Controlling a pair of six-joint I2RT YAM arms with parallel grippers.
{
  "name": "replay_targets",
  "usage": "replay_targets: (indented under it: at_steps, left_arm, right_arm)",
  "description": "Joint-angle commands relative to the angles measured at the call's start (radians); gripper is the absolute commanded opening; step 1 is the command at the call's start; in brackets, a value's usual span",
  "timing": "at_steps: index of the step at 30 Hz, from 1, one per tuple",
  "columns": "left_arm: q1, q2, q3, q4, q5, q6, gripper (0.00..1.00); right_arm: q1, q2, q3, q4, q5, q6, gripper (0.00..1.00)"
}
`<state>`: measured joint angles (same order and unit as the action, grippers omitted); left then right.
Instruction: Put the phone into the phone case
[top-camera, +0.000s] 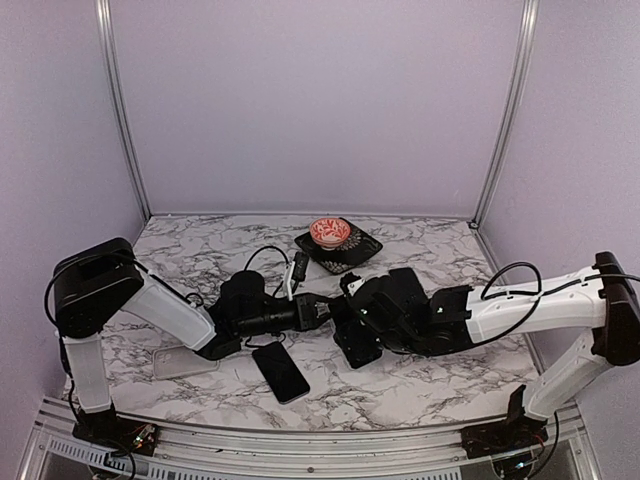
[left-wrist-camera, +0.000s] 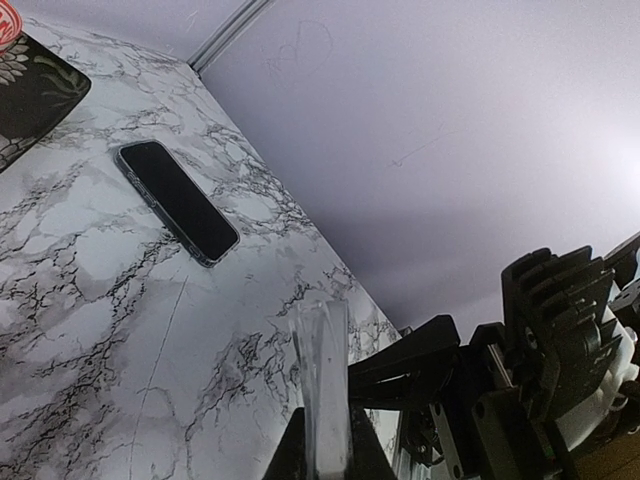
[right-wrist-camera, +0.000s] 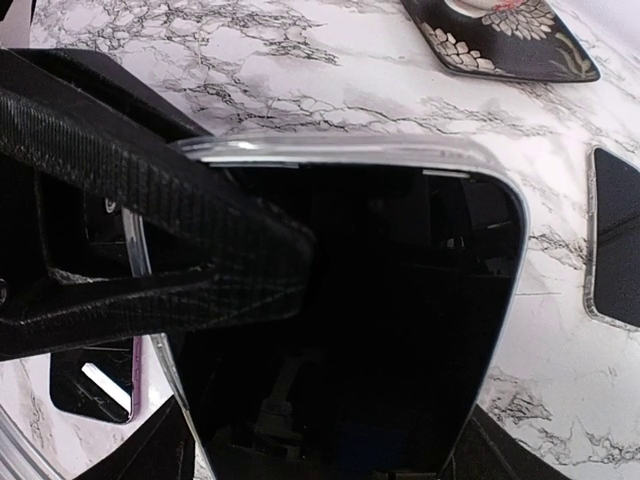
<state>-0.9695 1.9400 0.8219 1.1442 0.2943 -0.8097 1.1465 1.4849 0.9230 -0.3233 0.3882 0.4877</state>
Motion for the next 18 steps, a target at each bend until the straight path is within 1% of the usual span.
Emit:
replay_targets:
  at_steps: [1, 4, 5, 8, 11, 15, 18]
  left_arm:
    - [-0.035, -0.072, 0.028, -0.089, 0.015, 0.114, 0.00]
    - [-0.046, -0.125, 0.036, -0.145, 0.019, 0.192, 0.00]
    - [-0.048, -0.142, 0.038, -0.163, 0.024, 0.218, 0.00]
    - [-0.056, -0.210, 0.049, -0.229, 0.045, 0.305, 0.00]
    - [-0.069, -0.288, 0.053, -0.319, 0.063, 0.416, 0.00]
    - [-0.089, -0.393, 0.036, -0.347, 0.148, 0.530, 0.00]
    - [-0.116, -0.479, 0.028, -0.350, 0.230, 0.603, 0.00]
  right_arm:
    - [0.015, -0.066, 0.017, 0.091, 0.026, -0.016, 0.49]
    - [0.015, -0.119, -0.023, 0.108, 0.029, -0.033, 0.90]
    - [0.015, -0.141, -0.038, 0.114, 0.028, -0.044, 0.98]
    - [0.014, -0.230, -0.082, 0.122, 0.016, -0.102, 0.99]
    - [0.012, -0.367, -0.146, 0.156, -0.059, -0.209, 0.99]
    - [-0.005, -0.577, -0.254, 0.265, -0.267, -0.360, 0.99]
    - [-0.014, -0.695, -0.313, 0.368, -0.445, -0.437, 0.99]
